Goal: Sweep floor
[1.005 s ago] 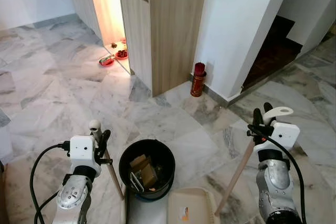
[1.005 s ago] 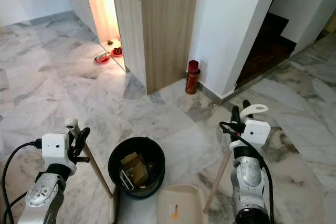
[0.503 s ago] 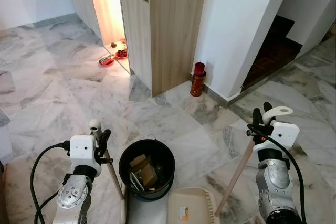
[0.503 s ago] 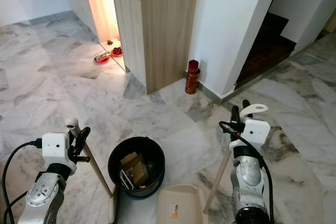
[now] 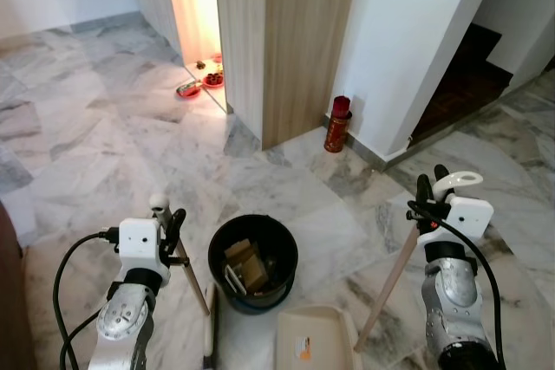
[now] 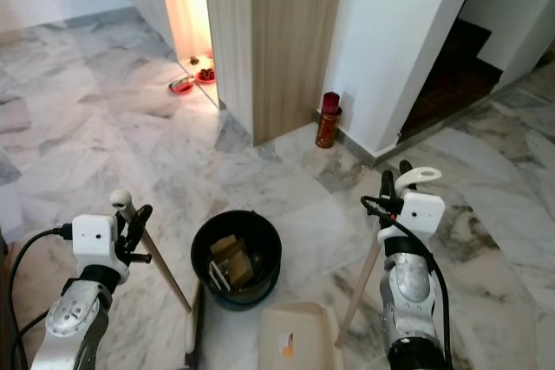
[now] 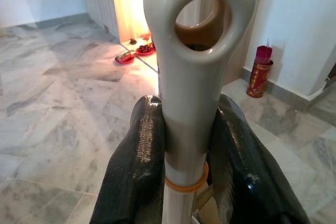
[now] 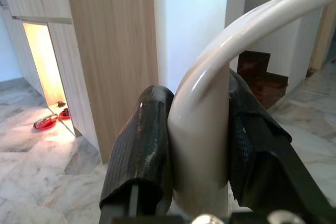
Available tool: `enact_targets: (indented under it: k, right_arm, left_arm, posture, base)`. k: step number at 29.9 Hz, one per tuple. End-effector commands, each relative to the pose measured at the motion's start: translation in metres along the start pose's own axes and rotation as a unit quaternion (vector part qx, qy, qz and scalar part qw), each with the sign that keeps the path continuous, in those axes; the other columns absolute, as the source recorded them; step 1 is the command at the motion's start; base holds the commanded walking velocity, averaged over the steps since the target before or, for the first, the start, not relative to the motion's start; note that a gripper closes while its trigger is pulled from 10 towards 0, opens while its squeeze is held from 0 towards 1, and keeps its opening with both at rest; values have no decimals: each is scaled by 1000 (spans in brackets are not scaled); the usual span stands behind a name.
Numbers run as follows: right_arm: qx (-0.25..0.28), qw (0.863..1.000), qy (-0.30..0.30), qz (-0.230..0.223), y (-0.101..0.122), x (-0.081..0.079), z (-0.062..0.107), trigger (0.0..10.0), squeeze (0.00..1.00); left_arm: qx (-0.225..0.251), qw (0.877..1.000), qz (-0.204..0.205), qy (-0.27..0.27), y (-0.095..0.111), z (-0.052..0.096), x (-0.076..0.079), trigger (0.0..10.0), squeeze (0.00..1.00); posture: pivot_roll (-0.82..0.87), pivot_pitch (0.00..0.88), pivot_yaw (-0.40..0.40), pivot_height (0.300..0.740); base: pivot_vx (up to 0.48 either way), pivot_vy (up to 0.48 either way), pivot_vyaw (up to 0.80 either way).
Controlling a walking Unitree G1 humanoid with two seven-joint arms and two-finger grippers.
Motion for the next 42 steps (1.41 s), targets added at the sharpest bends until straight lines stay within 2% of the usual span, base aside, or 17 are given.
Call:
enact_targets:
  k: [1,21,31,42]
  right_arm:
    - [9,1000,-4,1,4,3,-2,10000,0]
    - [9,1000,-3,3,5,3,-5,10000,0]
    - [2,1000,-11,9,4,6,-6,10000,0]
    - [-10,1000,-11,12,1,4,-6,10000,0]
  left_arm:
    - [18,1000,-4,-1,10,-2,1,10000,0]
    - [19,1000,-2,2,10,-5,2,10000,0]
    - [14,1000,-4,5,8,-5,2,10000,0]
    - [16,1000,-3,1,8,-8,3,10000,0]
  posture:
    - [95,0,-34,740]
    - [93,0,-42,740]
    - [72,0,-34,740]
    - [70,0,-34,740]
  base:
    - [-307,0,0]
    - [-307,0,0]
    - [0,0,0]
    - [0,0,-800]
Point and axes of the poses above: a point about 5 cm out from each wrist's last joint towards the gripper, its own z axis pointing back from the gripper into the wrist, its own y axis along the axis of the wrist's last joint, x = y × z, the point moved 3 cm from there along -z, pointing out of the wrist towards the gripper, and after that the axes turned 9 degrees about -z, right-handed, at the moved point
